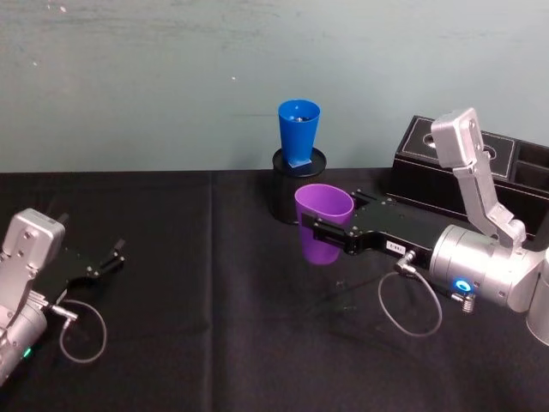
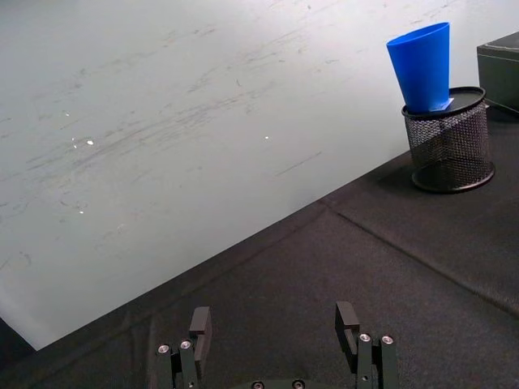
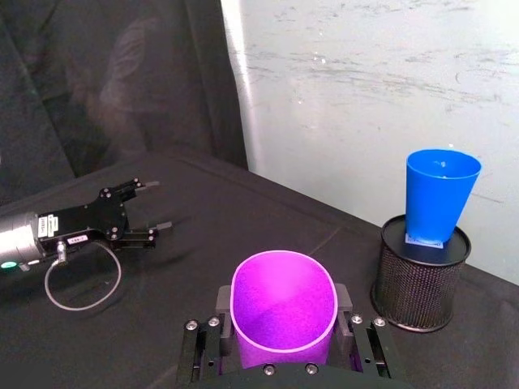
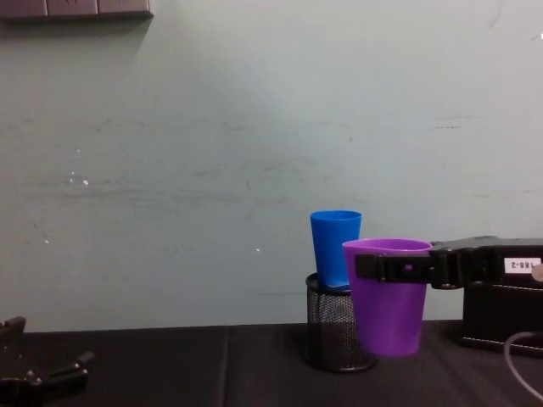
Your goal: Pick up one cup with a gripper and tap it against the other cup.
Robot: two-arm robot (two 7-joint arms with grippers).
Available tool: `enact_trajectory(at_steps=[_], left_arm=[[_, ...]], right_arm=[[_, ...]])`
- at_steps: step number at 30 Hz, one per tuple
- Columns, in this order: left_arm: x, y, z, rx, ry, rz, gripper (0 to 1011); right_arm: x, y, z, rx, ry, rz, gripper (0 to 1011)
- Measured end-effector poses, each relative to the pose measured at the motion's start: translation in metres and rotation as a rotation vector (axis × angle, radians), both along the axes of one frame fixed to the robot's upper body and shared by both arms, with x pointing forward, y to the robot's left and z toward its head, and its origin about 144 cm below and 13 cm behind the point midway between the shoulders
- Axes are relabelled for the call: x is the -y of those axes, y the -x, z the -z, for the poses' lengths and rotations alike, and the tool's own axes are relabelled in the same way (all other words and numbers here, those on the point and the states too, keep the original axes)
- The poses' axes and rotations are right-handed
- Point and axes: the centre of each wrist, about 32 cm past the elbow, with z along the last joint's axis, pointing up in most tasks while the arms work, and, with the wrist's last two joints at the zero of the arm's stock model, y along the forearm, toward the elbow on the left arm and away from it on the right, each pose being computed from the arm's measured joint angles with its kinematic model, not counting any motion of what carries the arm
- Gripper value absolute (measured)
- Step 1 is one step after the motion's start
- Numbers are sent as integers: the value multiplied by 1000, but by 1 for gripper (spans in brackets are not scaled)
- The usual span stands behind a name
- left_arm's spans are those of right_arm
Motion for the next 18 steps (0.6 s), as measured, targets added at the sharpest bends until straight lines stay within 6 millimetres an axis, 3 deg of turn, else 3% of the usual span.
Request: enact_trajectory(at_steps=[18], left_arm=[[0, 0, 0, 0, 0, 0, 1000]], right_arm=[[0, 0, 0, 1, -1, 1, 708]])
